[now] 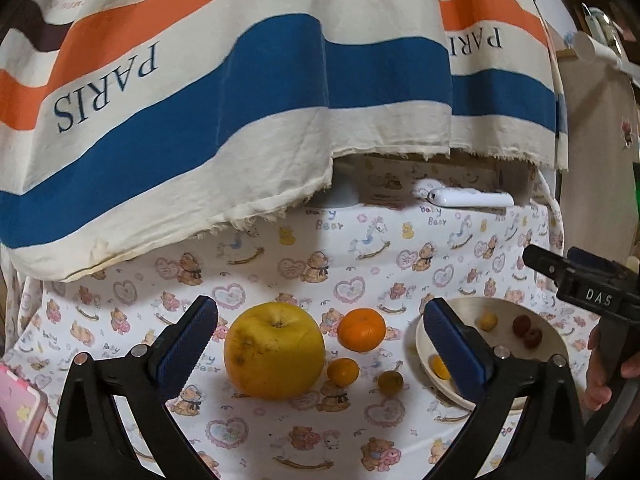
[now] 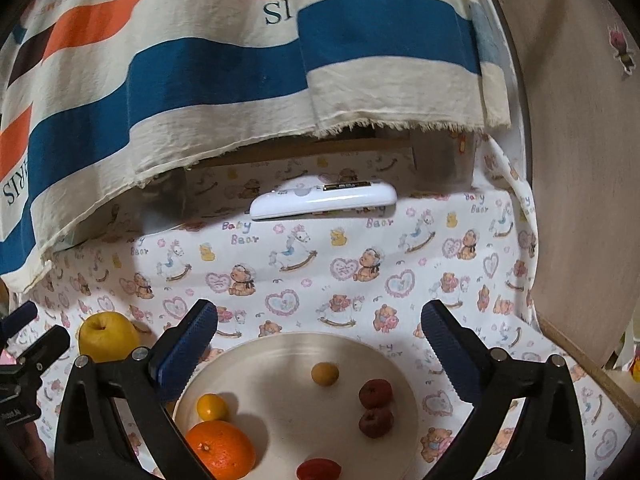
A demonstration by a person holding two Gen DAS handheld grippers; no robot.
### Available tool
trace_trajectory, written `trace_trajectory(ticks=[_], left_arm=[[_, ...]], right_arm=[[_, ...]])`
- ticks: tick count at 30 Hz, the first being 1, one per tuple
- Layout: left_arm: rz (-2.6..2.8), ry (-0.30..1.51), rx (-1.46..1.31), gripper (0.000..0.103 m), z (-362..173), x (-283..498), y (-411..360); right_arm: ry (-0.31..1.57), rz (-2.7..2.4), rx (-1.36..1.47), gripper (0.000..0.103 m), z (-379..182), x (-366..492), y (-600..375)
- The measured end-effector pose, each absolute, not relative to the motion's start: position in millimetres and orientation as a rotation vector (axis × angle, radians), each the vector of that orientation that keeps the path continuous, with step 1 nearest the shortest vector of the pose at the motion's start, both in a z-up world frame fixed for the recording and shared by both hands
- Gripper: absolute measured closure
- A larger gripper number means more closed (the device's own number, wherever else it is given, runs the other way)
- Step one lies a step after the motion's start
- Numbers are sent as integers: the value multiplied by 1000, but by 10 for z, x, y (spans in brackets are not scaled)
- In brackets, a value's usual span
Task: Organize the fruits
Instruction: 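Move both tools toward the large yellow pomelo and the mandarin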
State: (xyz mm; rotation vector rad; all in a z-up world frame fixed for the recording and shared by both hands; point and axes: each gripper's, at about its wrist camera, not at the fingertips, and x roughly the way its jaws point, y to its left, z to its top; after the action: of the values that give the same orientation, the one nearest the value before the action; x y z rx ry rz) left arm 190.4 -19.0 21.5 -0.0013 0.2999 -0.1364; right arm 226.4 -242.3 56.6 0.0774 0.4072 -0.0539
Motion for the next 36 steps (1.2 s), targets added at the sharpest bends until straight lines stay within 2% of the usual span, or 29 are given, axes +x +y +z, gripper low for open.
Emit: trace_trajectory(ticks=[14, 36], left_arm=[[-117, 293, 0, 1, 166, 1885, -189], [-39, 296, -121, 1, 255, 1977, 242]], right_arm=[[400, -37, 97, 1, 612, 2245, -2434], [386, 45, 34, 1, 720, 2186, -2123]])
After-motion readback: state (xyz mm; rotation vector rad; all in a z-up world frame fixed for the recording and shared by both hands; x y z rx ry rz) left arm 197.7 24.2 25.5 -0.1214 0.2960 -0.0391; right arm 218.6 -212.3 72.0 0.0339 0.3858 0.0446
